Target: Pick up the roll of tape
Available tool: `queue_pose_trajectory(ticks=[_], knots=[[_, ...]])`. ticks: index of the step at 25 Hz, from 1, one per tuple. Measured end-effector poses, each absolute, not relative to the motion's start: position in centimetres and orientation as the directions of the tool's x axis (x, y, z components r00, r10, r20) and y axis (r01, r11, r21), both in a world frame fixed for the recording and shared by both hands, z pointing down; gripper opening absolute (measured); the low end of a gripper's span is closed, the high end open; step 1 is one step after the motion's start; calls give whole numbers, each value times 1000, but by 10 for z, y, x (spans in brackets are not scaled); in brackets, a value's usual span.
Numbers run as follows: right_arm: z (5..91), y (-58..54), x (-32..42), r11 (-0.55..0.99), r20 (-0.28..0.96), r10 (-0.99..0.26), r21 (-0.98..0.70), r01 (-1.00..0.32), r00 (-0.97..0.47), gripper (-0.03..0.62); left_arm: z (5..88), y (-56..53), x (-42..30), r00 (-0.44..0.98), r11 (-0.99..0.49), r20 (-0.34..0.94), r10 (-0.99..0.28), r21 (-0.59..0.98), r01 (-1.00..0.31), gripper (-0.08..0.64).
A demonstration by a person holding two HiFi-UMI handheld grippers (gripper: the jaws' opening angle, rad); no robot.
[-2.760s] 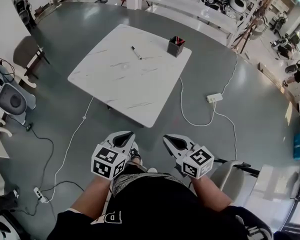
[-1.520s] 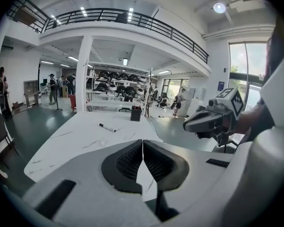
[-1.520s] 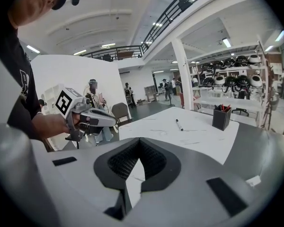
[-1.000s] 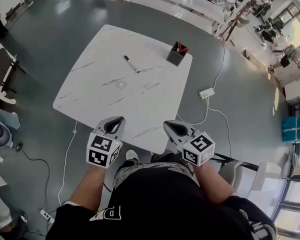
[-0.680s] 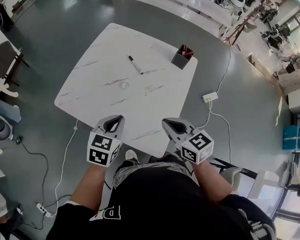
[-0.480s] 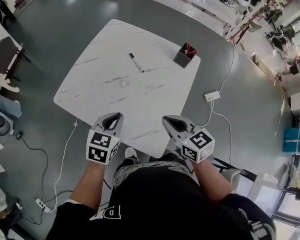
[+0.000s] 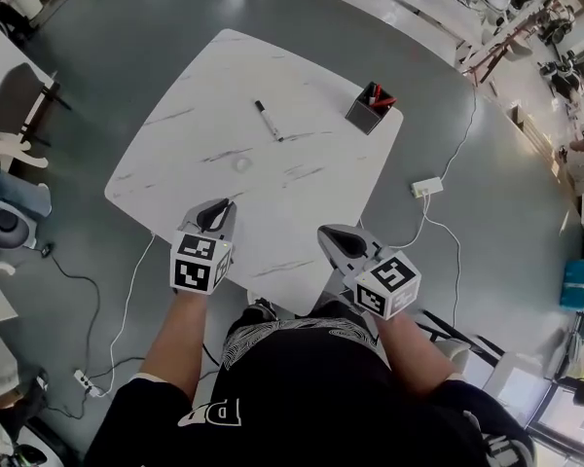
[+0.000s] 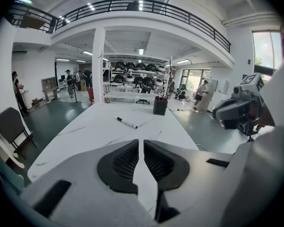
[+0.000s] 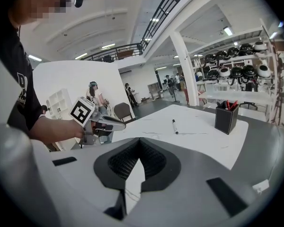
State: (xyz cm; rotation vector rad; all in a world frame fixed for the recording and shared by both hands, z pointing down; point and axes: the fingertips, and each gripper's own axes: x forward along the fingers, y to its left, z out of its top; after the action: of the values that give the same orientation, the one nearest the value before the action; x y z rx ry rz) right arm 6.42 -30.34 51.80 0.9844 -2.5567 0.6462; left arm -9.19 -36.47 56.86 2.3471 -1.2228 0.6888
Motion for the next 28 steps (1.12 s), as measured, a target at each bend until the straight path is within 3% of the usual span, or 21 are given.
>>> queue_pose_trajectory(ticks=[10, 14, 28], knots=[[547, -314, 100, 616, 477, -527, -355, -703, -703, 3, 621, -424, -84, 414, -437, 653, -634, 140, -889, 27], [558, -318, 107, 608, 489, -512, -375, -700, -706, 3, 648, -442, -81, 391, -444, 702, -596, 117, -888, 102], [582, -337, 130, 584, 516, -478, -418, -696, -711, 3, 714, -483, -74, 314, -440, 798, -514, 69, -895, 196]])
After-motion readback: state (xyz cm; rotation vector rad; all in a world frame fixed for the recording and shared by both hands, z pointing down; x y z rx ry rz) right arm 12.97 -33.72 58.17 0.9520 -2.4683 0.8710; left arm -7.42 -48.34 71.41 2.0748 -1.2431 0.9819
